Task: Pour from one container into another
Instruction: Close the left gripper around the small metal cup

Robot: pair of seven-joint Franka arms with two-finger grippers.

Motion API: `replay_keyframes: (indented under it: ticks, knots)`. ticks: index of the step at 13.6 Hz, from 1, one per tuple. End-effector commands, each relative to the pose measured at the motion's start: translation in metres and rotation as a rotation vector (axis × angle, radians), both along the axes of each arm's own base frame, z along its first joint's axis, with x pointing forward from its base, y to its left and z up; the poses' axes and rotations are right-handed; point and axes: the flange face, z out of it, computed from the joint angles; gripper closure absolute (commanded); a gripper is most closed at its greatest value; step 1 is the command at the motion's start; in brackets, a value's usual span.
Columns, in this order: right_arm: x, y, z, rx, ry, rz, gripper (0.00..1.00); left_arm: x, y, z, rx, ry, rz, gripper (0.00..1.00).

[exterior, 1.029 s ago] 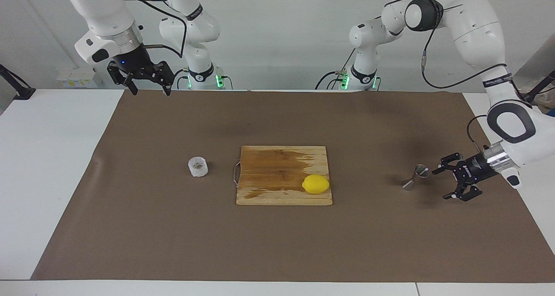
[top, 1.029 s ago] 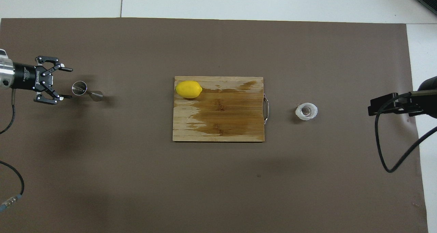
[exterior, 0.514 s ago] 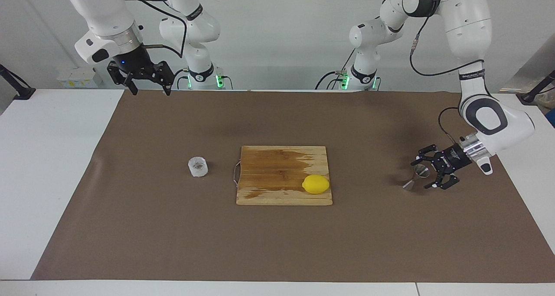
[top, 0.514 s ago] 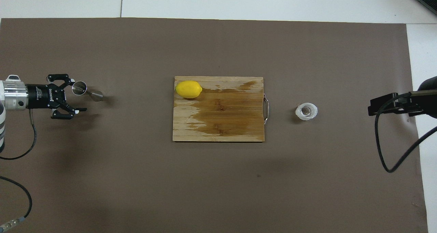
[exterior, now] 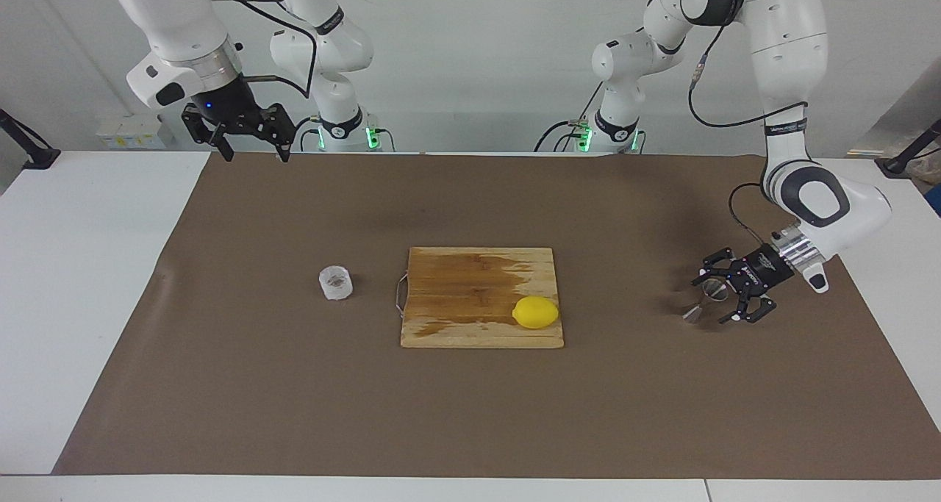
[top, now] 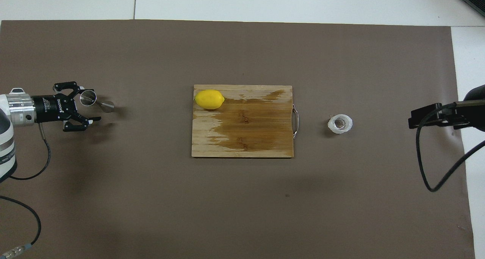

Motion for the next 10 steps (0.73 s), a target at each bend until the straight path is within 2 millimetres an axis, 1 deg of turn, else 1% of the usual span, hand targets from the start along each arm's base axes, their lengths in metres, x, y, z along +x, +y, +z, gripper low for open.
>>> replay_keyframes:
  ticks: [1,2,3,6,8,9,10]
  knots:
    - [-0.0018,-0.0004,0.0032,0.018,-0.003,-0.023,0.0,-0.0088,-0.0125,0.0034,-0.005,-0.02,0.024,0.0]
    - [-0.0018,-0.0004,0.0032,0.018,-0.003,-0.023,0.0,-0.0084,-0.0136,0.0036,-0.011,-0.022,0.029,0.0]
    - [-0.0018,-0.0004,0.0032,0.018,-0.003,-0.023,0.0,-0.0085,-0.0127,0.0037,-0.013,-0.022,0.031,0.08]
    - [-0.0018,-0.0004,0.0032,0.018,-0.003,-0.023,0.0,-0.0079,-0.0127,0.0041,-0.022,-0.026,0.042,0.48]
    - [-0.0018,-0.0004,0.0032,0.018,-0.003,-0.023,0.0,-0.0075,-0.0116,0.0045,-0.028,-0.028,0.055,0.81]
    - [-0.0018,-0.0004,0.0032,0.018,-0.003,-0.023,0.0,-0.0074,-0.0111,0.0048,-0.037,-0.029,0.063,1.0]
    - [-0.0018,-0.0004,0.0032,0.018,-0.003,-0.023,0.0,-0.0078,-0.0084,0.0049,-0.04,-0.03,0.071,1.0]
